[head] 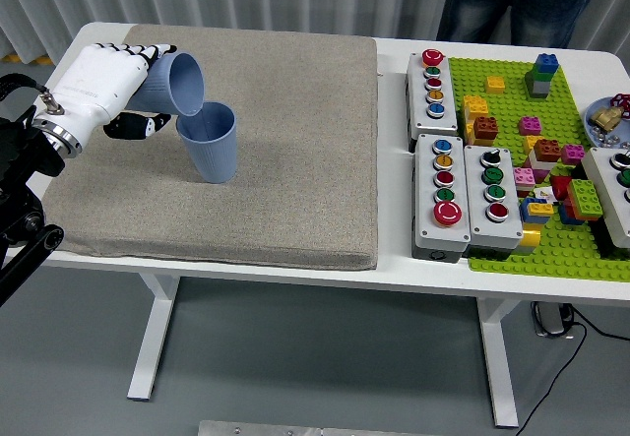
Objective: Pick cup pour cup place
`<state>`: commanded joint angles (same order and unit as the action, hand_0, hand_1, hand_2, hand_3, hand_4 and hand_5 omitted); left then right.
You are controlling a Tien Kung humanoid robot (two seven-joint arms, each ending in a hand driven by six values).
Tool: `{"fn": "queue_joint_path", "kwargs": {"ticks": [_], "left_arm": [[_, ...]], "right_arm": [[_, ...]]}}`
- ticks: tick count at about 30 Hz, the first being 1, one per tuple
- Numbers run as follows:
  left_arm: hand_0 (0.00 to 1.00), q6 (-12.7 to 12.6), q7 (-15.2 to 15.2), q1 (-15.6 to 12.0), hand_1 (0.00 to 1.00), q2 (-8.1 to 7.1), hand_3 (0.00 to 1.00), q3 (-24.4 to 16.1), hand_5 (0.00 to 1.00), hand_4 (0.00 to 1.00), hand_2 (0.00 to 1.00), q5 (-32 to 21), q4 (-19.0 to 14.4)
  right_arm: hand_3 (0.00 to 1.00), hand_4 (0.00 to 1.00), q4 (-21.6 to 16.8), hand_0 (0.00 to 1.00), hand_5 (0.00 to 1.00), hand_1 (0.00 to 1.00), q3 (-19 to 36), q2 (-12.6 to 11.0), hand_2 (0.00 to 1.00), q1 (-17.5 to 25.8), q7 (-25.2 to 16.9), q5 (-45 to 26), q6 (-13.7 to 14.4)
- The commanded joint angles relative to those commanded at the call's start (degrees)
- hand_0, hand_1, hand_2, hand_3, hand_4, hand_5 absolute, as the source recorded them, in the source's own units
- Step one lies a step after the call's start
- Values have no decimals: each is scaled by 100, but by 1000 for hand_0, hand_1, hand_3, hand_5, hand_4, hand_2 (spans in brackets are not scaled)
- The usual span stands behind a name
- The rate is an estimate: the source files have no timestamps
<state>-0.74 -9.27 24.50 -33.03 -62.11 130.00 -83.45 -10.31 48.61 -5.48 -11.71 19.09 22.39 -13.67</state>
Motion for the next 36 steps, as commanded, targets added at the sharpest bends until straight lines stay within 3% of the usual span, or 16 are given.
{"fn": "queue_joint_path", "kwargs": {"ticks": [36], "left_arm": [[598, 203, -105, 100, 618, -85, 744, 86, 2, 260, 764, 0, -58]], "right_arm": [[609, 103, 0, 748, 254, 698, -1, -5, 752, 16, -12, -12, 7]]}}
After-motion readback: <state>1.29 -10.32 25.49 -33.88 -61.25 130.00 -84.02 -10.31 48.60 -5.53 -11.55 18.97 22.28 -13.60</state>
